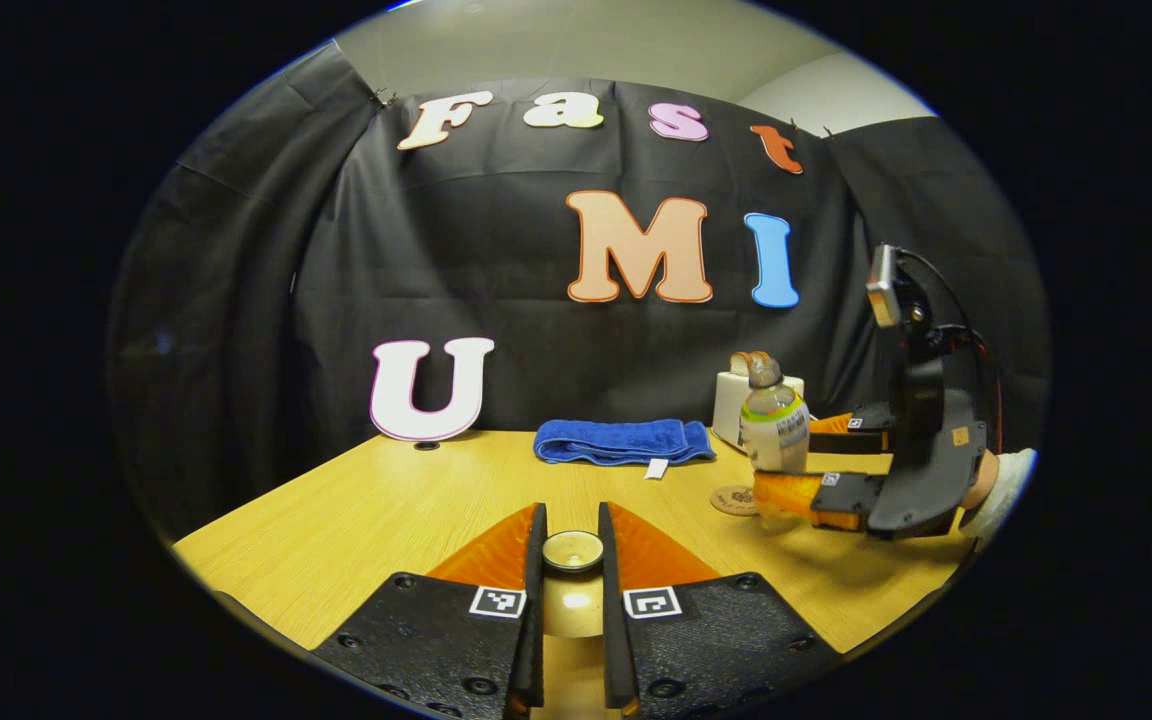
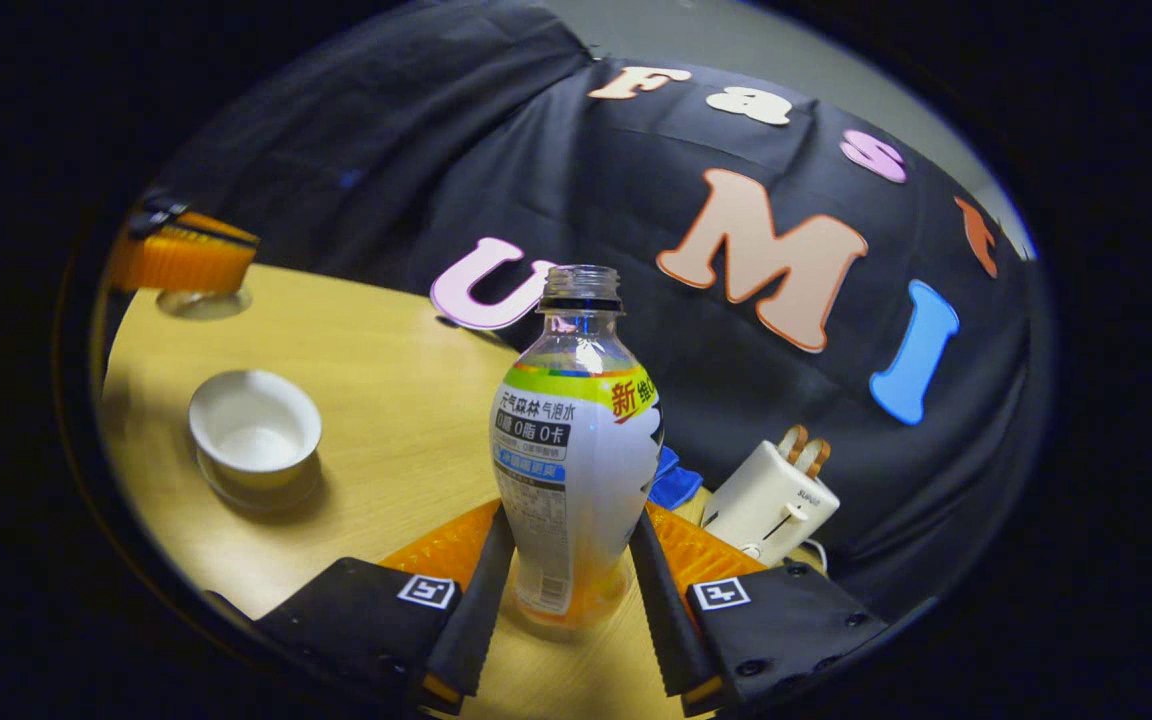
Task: Open the teacup lid with one hand, grasp the water bottle and pour water into the teacup with the other hand; after pouring, place the water bottle on the coaster and then close the teacup lid.
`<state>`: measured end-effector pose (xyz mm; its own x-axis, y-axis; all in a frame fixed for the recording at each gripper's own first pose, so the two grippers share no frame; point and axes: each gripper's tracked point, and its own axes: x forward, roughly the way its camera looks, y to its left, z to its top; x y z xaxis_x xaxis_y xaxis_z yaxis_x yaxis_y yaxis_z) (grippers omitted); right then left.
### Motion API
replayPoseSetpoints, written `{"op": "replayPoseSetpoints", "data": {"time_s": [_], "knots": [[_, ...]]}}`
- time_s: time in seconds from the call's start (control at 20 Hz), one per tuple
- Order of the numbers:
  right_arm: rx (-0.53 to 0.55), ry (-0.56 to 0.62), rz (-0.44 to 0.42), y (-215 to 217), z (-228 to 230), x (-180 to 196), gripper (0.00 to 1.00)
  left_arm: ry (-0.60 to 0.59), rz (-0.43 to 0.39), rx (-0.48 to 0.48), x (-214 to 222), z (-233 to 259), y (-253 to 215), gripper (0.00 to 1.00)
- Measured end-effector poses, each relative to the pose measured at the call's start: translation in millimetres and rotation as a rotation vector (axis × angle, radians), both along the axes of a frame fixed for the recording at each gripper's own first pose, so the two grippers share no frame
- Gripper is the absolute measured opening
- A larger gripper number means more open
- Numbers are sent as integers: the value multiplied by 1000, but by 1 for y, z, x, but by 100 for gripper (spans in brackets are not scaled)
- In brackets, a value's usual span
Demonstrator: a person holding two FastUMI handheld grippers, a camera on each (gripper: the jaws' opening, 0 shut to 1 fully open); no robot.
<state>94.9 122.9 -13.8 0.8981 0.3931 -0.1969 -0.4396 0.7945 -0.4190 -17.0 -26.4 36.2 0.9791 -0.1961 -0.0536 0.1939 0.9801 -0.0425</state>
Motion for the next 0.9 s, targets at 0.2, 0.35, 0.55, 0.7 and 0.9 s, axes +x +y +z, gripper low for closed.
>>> {"op": "replayPoseSetpoints", "data": {"time_s": [0.2, 0.35, 0.55, 0.7, 0.9], "knots": [[211, 66, -75, -4, 10, 28, 71, 1, -13, -6, -1, 2, -6, 21], [317, 106, -115, -6, 3, 53, 70, 0, -18, -11, -2, 3, -8, 21], [365, 145, -175, -21, -17, 81, 71, -9, -21, -13, -3, 6, -10, 21], [379, 155, -193, -20, -19, 81, 71, -11, -25, -13, -3, 7, -12, 20], [375, 159, -201, -24, -23, 84, 70, -2, -32, -20, -1, 4, -14, 21]]}}
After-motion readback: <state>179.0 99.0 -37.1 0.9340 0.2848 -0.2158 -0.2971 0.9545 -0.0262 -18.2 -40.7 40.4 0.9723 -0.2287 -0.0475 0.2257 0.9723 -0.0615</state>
